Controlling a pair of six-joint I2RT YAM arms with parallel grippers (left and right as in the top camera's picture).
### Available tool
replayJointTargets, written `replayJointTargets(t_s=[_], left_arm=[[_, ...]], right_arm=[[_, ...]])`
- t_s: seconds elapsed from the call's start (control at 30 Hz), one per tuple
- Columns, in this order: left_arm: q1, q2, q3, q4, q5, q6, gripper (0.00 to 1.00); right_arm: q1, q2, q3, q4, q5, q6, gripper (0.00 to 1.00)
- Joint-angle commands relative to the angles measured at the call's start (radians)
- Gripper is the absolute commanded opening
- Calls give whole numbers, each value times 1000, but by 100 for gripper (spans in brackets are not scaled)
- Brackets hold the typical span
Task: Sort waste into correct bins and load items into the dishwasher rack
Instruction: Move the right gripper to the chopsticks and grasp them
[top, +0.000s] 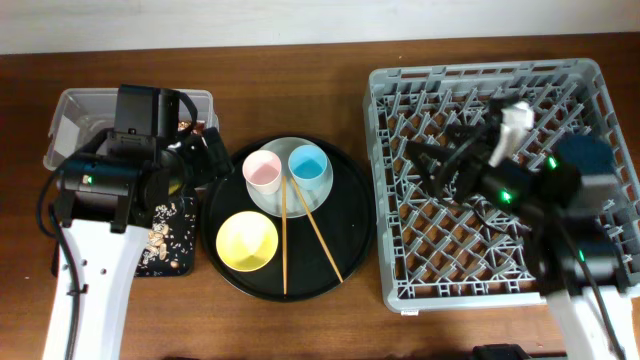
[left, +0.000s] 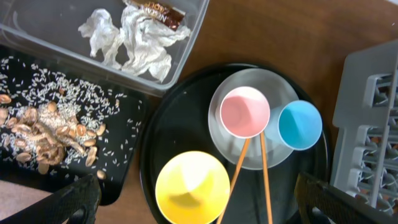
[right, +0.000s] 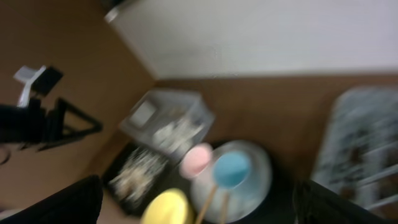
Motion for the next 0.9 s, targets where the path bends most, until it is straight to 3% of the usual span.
replayJointTargets(t_s=[0.0, 0.03, 0.07, 0.13, 0.17, 0.27, 0.4, 0.6, 0.77, 0.87], left_arm=[[5, -9, 12, -2, -4, 5, 99], [5, -9, 12, -2, -4, 5, 99], [5, -9, 12, -2, -4, 6, 99], [5, -9, 12, -2, -4, 5, 99], [5, -9, 12, -2, -4, 6, 99], [5, -9, 12, -2, -4, 6, 99], [5, -9, 12, -2, -4, 5, 99], [5, -9, 12, -2, -4, 6, 99], [5, -9, 12, -2, -4, 5, 99], [5, -9, 12, -2, -4, 6, 99]], right_arm=[[8, 214, 15, -2, -412, 180, 98], [39, 315, 15, -2, -541, 183, 98], [101, 406, 15, -8, -568, 158, 92], [229, 488, 15, -8, -446, 134, 65], [280, 500, 15, -8, -359, 134, 57], [425, 501, 15, -63, 25, 134, 49], [621, 501, 15, -267, 720, 134, 44], [806, 566, 12, -243, 880, 135, 40], [810, 730, 12, -173, 751, 139, 37], [810, 748, 12, -173, 751, 139, 24]])
